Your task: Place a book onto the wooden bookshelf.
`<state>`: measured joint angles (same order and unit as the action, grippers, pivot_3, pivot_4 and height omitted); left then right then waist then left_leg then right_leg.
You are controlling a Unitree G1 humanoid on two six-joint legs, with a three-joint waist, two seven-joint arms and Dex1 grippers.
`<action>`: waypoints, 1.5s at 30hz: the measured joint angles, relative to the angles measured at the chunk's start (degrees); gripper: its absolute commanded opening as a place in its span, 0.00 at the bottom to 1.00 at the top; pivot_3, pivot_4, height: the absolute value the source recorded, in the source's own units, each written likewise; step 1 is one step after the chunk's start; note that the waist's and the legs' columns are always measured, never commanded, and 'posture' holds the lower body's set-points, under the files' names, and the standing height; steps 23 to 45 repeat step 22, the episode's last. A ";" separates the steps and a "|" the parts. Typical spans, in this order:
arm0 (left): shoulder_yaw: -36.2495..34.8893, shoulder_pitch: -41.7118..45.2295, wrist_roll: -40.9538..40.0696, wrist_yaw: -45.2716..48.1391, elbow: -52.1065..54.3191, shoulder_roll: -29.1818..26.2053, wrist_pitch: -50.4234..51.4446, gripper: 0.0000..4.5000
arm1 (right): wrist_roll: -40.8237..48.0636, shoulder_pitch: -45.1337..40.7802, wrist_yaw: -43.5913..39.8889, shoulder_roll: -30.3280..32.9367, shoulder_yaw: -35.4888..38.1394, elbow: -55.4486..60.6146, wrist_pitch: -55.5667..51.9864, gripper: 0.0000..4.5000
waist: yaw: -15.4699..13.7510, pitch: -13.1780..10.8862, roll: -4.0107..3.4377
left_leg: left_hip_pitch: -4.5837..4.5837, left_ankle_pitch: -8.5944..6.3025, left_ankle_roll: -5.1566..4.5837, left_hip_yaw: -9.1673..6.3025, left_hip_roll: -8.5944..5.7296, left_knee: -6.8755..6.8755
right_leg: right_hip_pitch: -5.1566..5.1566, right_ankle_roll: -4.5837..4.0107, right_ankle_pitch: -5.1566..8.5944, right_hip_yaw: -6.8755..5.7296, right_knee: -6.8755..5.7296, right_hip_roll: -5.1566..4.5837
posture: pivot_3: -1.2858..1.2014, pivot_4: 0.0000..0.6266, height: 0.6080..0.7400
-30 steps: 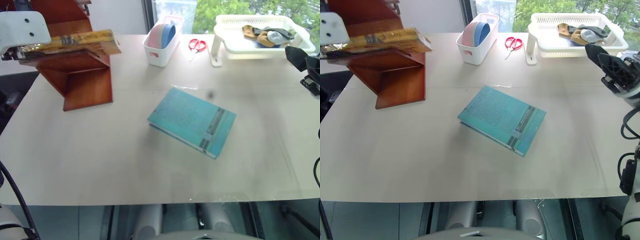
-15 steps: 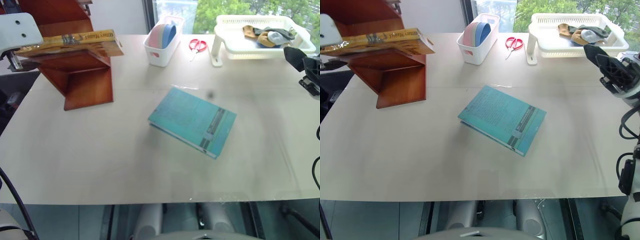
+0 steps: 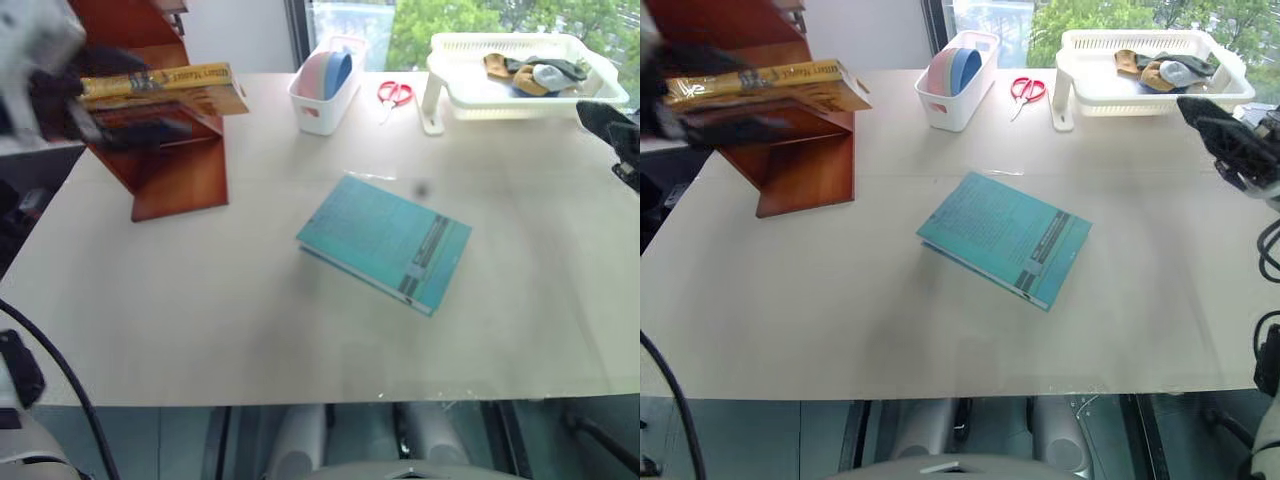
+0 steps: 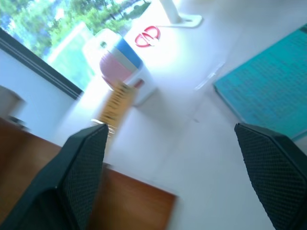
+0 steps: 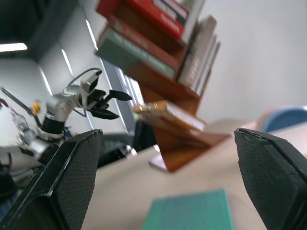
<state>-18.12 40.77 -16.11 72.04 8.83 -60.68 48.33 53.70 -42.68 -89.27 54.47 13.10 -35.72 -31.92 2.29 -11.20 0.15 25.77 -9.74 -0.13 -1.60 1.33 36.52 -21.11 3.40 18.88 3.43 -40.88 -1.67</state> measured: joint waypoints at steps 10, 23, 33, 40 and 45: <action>-5.23 -29.45 -10.06 -16.60 13.34 24.08 0.26 0.98 | -10.14 22.12 2.74 -2.45 2.64 13.78 10.36 1.00 | -0.02 -0.02 0.12 | -0.16 -0.01 -0.01 -0.23 0.01 0.14 | 0.21 0.04 -0.04 0.14 0.02 -0.02 | 0.52 0.24 1.00; -1.32 -44.93 -7.79 -24.41 14.95 28.18 -11.75 0.98 | -24.88 33.69 7.83 -5.36 -0.16 19.07 24.84 1.00 | -0.26 0.05 0.24 | -0.43 -0.01 0.00 -0.19 -0.03 0.12 | 0.52 0.05 -0.05 0.19 0.12 -0.09 | 0.52 0.24 1.00; -1.32 -44.93 -7.79 -24.41 14.95 28.18 -11.75 0.98 | -24.88 33.69 7.83 -5.36 -0.16 19.07 24.84 1.00 | -0.26 0.05 0.24 | -0.43 -0.01 0.00 -0.19 -0.03 0.12 | 0.52 0.05 -0.05 0.19 0.12 -0.09 | 0.52 0.24 1.00; -1.32 -44.93 -7.79 -24.41 14.95 28.18 -11.75 0.98 | -24.88 33.69 7.83 -5.36 -0.16 19.07 24.84 1.00 | -0.26 0.05 0.24 | -0.43 -0.01 0.00 -0.19 -0.03 0.12 | 0.52 0.05 -0.05 0.19 0.12 -0.09 | 0.52 0.24 1.00; -1.32 -44.93 -7.79 -24.41 14.95 28.18 -11.75 0.98 | -24.88 33.69 7.83 -5.36 -0.16 19.07 24.84 1.00 | -0.26 0.05 0.24 | -0.43 -0.01 0.00 -0.19 -0.03 0.12 | 0.52 0.05 -0.05 0.19 0.12 -0.09 | 0.52 0.24 1.00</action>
